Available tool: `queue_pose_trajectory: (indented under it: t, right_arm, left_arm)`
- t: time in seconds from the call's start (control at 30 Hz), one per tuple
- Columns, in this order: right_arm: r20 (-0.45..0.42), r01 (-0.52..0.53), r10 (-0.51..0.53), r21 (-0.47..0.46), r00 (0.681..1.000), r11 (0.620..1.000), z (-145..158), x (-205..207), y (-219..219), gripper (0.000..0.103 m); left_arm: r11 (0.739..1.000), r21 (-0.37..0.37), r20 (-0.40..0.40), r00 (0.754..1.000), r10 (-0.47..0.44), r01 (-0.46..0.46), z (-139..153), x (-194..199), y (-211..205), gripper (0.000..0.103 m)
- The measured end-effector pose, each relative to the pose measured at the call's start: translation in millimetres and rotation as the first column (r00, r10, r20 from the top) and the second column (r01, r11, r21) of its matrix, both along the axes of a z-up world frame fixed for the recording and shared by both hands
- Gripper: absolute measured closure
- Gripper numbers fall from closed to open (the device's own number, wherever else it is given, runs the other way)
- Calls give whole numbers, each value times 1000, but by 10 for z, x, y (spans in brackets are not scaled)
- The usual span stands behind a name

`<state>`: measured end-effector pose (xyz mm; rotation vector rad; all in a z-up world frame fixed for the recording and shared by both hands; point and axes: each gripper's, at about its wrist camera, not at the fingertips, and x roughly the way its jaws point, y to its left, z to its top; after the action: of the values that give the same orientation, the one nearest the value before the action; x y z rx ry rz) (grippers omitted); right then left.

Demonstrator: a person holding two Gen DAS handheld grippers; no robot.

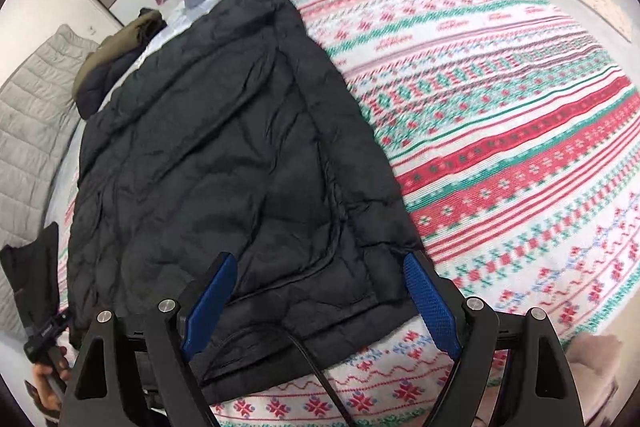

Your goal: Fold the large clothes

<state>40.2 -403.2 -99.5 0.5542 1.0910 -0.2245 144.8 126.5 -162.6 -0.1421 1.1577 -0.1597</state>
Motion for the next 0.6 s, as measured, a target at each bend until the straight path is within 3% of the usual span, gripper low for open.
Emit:
queue_pose_trajectory:
  t: [0.1, 0.33, 0.43, 0.6]
  right_arm:
    - [-18, -28, 28, -26, 999, 999, -71, 53, 90, 17]
    - [-13, -50, 50, -46, 999, 998, -128, 85, 164, 14]
    - [-2, -48, 47, -33, 999, 998, -111, 82, 156, 14]
    - [86, -12, 11, 13, 996, 1000, 27, -7, 7, 15]
  left_arm:
    - [1000, 28, 10, 1000, 9, -10, 2, 38, 18, 5]
    - [1000, 11, 19, 1000, -8, 7, -27, 82, 69, 5]
    - [999, -36, 22, 1000, -14, 15, -12, 71, 137, 5]
    - [994, -104, 21, 1000, -8, 10, 1, 68, 242, 5]
